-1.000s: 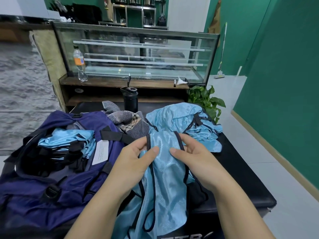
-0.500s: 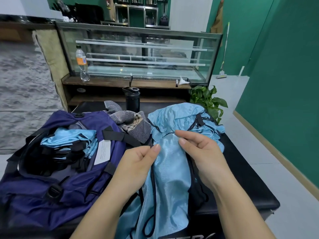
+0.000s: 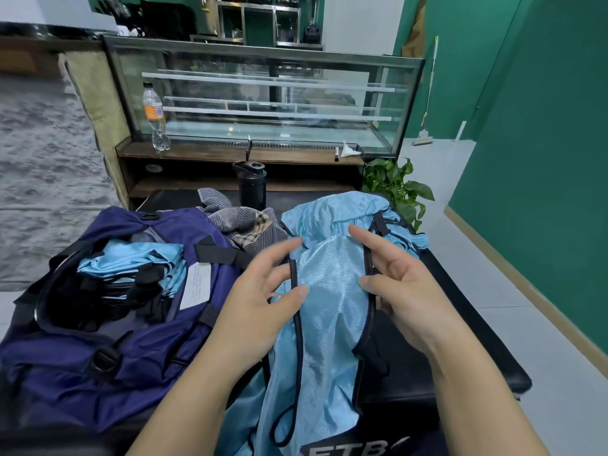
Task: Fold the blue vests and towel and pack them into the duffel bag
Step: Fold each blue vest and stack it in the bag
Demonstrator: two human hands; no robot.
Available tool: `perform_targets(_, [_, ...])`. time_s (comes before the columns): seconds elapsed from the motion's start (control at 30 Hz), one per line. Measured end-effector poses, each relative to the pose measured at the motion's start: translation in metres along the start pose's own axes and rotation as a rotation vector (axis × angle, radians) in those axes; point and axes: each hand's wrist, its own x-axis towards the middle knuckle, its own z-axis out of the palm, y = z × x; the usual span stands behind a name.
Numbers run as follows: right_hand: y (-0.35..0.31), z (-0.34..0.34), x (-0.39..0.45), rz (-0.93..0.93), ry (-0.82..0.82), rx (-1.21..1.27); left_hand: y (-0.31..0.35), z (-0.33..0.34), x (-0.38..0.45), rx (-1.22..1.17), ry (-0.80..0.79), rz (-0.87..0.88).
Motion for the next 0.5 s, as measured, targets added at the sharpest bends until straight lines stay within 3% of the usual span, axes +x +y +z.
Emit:
perform_targets(0.27, [-0.003,-0.007,-0.002,-0.004,0.057,-0.415,-0.005,0.003,0.003,0.275,0.168,0.029])
perform_targets(0.4, [-0.008,-0.006,-0.003,-0.001,0.049,-0.778,0.0,0.003,0.003,0.477,0.191,0.062])
perform_targets(0.5, [-0.012,-0.005,-0.006,-0.01,0.03,-0.888,0.002,0.002,0.004,0.647,0.185,0.115])
